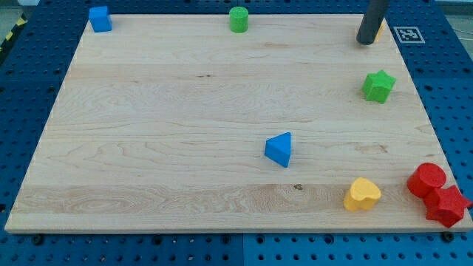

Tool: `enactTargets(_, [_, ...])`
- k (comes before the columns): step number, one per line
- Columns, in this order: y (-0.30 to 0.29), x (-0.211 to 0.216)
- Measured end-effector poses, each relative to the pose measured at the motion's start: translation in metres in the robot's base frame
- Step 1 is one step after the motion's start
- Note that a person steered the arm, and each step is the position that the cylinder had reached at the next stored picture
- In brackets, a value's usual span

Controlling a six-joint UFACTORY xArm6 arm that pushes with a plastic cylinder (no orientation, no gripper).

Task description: Push the yellow hexagon to the top right of the board

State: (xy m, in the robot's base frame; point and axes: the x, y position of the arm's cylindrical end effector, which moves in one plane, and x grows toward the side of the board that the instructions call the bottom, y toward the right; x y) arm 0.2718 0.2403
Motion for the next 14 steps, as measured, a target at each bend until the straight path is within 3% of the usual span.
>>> enactTargets(9, [0.010,-0.037])
enactTargets(11, [-0.033,-0.028])
enactTargets(14, [-0.033,-0.029])
